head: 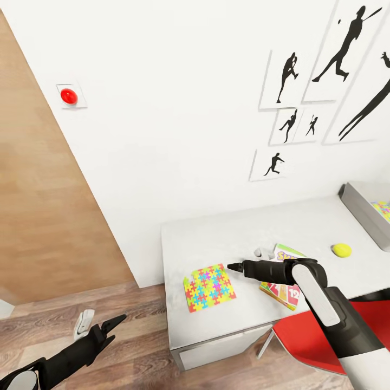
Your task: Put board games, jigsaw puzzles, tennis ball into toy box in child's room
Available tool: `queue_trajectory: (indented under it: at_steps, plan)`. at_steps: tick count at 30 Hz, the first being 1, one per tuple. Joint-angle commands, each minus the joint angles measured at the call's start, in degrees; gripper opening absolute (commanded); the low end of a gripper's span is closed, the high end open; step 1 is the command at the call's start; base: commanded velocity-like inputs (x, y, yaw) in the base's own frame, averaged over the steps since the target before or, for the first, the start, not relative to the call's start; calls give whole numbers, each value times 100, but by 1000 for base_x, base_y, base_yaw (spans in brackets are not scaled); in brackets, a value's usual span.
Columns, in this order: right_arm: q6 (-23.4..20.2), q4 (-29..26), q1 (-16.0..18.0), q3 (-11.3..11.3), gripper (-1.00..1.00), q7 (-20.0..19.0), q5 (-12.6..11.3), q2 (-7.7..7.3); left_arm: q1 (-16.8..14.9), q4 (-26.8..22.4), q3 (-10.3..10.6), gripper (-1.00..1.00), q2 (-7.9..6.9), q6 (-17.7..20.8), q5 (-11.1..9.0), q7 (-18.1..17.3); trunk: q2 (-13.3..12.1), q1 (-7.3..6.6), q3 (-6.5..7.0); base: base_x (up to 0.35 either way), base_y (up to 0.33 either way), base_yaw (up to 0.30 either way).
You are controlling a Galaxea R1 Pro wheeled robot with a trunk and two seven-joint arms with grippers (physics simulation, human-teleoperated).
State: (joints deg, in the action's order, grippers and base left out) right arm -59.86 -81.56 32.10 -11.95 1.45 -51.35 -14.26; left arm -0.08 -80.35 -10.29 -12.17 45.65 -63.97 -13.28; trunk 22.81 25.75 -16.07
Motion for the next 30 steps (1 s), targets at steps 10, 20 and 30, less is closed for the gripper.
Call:
queue_trajectory:
  at_steps: [10,20,30]
  plan:
    - [-14,41,18,-15,100,22,-9,83,-1,37,-8,100,3,24,4,-11,10,3,-9,0,0,0]
    - [-14,99,19,-19,100,25,-7,175,-1,112,-3,100,4,-53,0,-17,10,3,-9,0,0,0]
    - [-14,192,23,-18,100,29,-6,214,-1,128,5,100,4,-145,-1,-33,10,3,-9,0,0,29]
